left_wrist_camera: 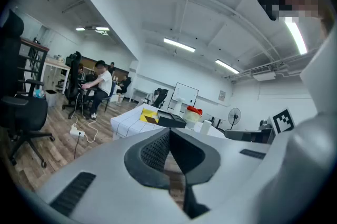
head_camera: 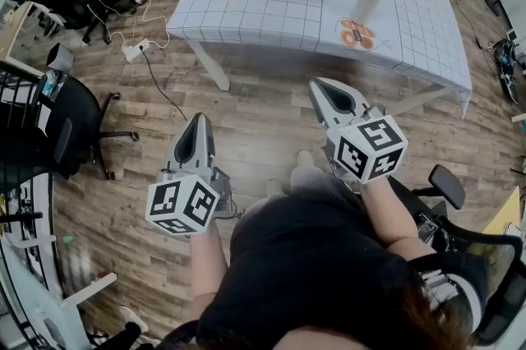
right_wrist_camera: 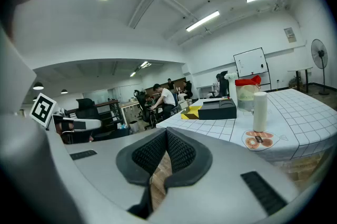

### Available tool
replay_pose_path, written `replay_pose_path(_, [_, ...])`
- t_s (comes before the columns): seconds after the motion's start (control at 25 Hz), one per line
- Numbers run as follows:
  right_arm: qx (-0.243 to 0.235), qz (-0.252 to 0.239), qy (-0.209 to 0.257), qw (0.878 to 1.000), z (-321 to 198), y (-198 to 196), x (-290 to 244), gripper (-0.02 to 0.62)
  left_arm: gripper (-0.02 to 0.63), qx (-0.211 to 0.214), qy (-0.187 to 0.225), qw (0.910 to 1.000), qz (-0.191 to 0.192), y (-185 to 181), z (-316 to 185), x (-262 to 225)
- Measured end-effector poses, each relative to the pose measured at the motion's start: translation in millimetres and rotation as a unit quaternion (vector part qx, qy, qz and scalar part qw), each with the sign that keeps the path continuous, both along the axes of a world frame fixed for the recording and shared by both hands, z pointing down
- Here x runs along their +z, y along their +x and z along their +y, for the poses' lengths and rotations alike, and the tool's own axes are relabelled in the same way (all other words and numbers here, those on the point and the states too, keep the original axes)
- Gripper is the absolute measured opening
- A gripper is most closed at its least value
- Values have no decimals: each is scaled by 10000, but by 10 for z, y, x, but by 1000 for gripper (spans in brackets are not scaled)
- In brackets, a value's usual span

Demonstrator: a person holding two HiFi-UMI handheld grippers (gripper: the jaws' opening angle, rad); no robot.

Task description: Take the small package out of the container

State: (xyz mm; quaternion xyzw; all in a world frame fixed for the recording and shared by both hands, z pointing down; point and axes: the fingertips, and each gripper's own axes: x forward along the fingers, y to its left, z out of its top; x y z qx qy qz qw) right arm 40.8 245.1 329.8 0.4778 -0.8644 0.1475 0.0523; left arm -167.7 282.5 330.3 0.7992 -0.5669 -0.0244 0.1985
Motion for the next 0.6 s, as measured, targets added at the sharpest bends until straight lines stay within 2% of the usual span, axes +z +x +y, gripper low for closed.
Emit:
replay_pose_path(0.2, [-60, -115, -114, 9999, 91, -49, 13, 14, 26, 106, -94, 9998, -120, 7, 90, 31])
replay_pose_path(0.6, [-269, 14, -212, 9994, 124, -277, 81, 14, 26, 85, -189, 9990, -402, -92, 193, 85])
